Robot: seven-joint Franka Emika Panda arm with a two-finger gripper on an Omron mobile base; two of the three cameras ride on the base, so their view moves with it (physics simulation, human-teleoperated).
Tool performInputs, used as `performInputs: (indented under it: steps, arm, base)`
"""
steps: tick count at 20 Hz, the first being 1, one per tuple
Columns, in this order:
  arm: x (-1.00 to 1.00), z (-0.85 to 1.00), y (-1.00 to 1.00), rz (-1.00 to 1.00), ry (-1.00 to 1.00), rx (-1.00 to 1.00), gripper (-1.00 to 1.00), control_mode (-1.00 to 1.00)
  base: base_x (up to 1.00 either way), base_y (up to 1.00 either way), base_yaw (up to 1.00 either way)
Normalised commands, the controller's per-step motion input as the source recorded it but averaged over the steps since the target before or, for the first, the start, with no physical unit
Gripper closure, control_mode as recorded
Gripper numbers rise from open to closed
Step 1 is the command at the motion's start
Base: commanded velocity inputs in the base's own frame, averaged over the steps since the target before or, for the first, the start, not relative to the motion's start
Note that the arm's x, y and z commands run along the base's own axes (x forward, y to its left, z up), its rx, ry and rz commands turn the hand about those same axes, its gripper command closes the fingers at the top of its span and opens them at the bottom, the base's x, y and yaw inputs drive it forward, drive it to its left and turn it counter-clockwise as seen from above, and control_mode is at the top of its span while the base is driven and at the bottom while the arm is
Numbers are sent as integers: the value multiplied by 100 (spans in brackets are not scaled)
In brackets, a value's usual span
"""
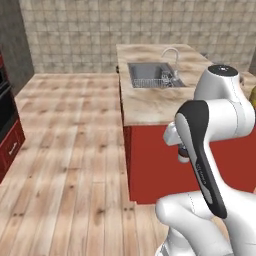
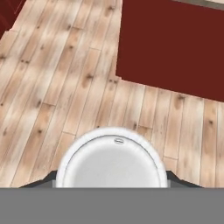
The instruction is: Move the drinks to the dining counter.
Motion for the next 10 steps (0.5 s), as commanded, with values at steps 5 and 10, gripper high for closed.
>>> performInputs:
  steps: [5, 10]
  arm:
    - [0, 0, 0, 0, 0, 0, 100, 100]
    - [0, 0, 0, 0, 0, 0, 100, 100]
  base:
    - [50, -71, -12]
    - [43, -68, -14]
